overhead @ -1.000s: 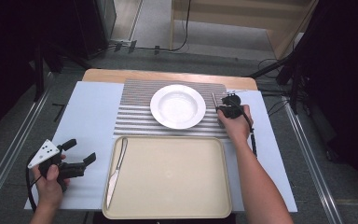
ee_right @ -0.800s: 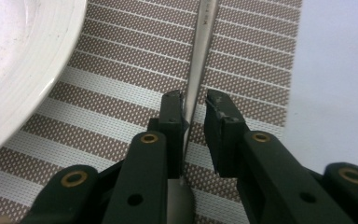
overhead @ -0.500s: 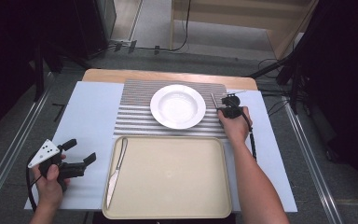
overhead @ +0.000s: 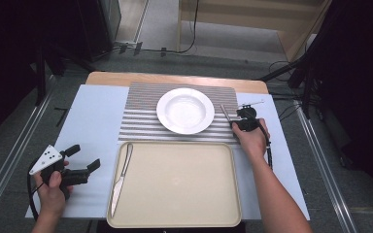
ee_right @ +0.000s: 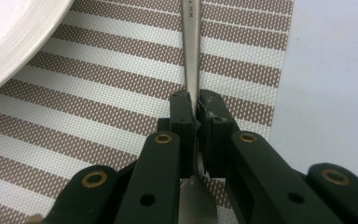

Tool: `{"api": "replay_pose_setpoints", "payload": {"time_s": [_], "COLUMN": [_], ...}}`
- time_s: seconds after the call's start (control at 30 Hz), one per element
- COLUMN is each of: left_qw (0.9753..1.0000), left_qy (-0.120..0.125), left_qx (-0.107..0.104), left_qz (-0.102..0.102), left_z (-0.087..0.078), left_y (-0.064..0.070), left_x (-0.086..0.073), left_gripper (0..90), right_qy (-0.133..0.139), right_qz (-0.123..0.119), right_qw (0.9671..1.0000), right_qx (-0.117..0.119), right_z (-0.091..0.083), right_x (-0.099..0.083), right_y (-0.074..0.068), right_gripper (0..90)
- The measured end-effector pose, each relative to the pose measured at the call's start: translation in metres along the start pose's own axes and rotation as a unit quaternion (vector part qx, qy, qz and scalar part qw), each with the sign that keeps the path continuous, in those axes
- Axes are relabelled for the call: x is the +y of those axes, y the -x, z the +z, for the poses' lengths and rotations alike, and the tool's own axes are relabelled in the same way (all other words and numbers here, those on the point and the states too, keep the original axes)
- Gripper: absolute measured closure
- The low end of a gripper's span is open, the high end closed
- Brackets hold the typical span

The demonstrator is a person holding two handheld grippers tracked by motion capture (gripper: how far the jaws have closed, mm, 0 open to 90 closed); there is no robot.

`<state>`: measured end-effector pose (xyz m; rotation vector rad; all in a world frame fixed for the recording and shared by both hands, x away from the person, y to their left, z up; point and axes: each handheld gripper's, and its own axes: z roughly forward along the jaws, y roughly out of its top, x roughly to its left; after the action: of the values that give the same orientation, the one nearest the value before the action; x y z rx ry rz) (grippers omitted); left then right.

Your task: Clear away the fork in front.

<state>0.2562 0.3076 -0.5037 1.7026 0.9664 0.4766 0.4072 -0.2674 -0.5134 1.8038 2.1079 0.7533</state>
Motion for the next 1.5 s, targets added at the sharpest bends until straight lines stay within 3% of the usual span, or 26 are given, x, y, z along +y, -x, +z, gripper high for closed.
{"api": "replay_pose_setpoints", "payload": {"time_s": [0.2, 0.4, 0.5, 0.63, 0.9, 1.07, 1.17, 1.3, 1.5], "left_qw": [1.0, 1.0, 1.0, 1.0, 1.0, 1.0, 1.0, 1.0, 1.0], "left_qy": [0.002, 0.004, 0.004, 0.002, 0.001, 0.0, 0.001, 0.002, 0.002], "left_qx": [-0.001, -0.002, -0.002, -0.003, -0.001, -0.002, -0.002, -0.002, -0.002], "left_qz": [-0.001, -0.002, -0.002, 0.0, -0.001, -0.001, -0.001, -0.002, -0.002], "left_z": [0.0, -0.001, 0.0, 0.0, 0.0, 0.0, 0.0, 0.0, 0.0], "left_y": [-0.001, -0.001, -0.001, 0.0, 0.0, 0.001, 0.0, 0.0, 0.0], "left_x": [0.0, 0.0, 0.0, 0.0, 0.0, 0.0, 0.0, 0.0, 0.0], "left_gripper": [0.0, 0.0, 0.0, 0.0, 0.0, 0.0, 0.0, 0.0, 0.0], "right_qy": [0.025, 0.044, 0.041, 0.043, 0.032, 0.031, 0.028, 0.03, 0.04], "right_qz": [-0.024, -0.043, -0.034, -0.049, -0.041, -0.058, -0.049, -0.015, -0.016], "right_qw": [0.9994, 0.998, 0.9985, 0.9976, 0.9985, 0.9971, 0.9975, 0.9993, 0.999], "right_qx": [0.007, -0.01, -0.012, -0.024, -0.018, -0.04, -0.042, -0.015, -0.012], "right_z": [0.005, 0.012, 0.012, 0.013, 0.013, 0.013, 0.013, 0.012, 0.011], "right_x": [0.002, 0.005, 0.006, 0.005, 0.008, 0.008, 0.009, 0.008, 0.006], "right_y": [-0.001, -0.002, -0.002, -0.006, -0.004, -0.012, -0.013, -0.006, -0.005], "right_gripper": [76.2, 78.1, 79.0, 78.4, 78.5, 84.6, 84.9, 85.2, 85.2]}}
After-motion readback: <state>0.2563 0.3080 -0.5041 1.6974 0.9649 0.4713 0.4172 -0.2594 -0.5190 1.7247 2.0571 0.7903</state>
